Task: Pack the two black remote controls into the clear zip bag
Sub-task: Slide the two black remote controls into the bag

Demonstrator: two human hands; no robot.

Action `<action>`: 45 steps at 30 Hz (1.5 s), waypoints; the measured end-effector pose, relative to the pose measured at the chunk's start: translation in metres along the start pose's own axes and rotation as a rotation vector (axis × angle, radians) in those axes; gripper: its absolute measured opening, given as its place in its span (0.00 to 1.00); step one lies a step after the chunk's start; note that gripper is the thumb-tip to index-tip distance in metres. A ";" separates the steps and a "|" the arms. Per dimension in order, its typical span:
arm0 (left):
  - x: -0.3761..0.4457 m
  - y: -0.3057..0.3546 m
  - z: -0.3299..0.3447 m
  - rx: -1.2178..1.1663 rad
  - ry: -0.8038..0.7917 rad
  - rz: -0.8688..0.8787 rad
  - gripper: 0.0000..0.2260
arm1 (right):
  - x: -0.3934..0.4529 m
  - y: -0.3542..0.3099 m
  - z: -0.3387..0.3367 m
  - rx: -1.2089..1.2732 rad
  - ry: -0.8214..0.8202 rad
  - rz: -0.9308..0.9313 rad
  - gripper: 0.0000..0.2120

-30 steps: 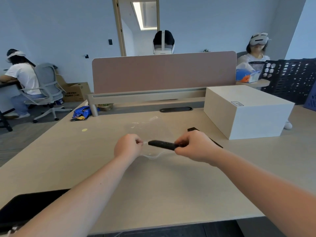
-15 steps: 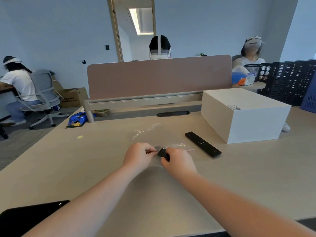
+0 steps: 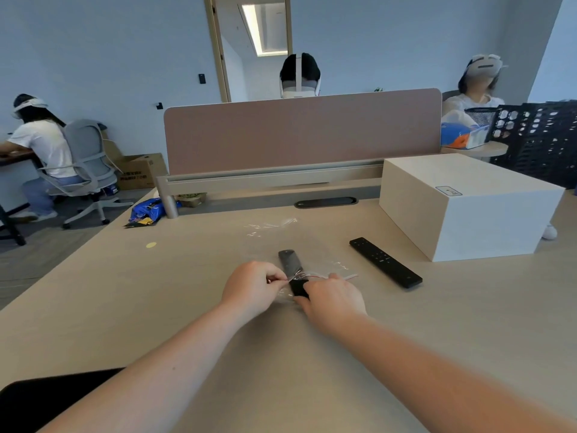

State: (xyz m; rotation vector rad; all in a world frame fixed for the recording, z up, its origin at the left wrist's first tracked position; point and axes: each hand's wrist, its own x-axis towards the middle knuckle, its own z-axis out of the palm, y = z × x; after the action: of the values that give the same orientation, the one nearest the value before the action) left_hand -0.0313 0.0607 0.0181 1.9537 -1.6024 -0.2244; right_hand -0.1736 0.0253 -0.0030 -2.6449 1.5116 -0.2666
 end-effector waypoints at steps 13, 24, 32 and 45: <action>0.006 -0.015 -0.001 0.025 0.033 0.052 0.04 | 0.031 -0.024 0.022 -0.030 0.070 -0.074 0.13; 0.008 -0.025 -0.002 -0.032 0.064 0.029 0.04 | 0.062 -0.021 0.020 0.127 0.006 0.050 0.12; 0.007 -0.026 0.000 -0.010 0.054 0.010 0.04 | 0.034 0.001 0.023 0.151 0.313 -0.121 0.15; -0.003 -0.010 0.006 0.072 0.059 0.044 0.04 | -0.002 0.116 -0.001 0.066 0.090 0.565 0.18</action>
State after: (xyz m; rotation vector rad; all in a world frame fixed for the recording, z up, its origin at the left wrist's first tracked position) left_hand -0.0268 0.0623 0.0069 1.9580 -1.6334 -0.0914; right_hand -0.2729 -0.0322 -0.0201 -2.0629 2.1451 -0.3806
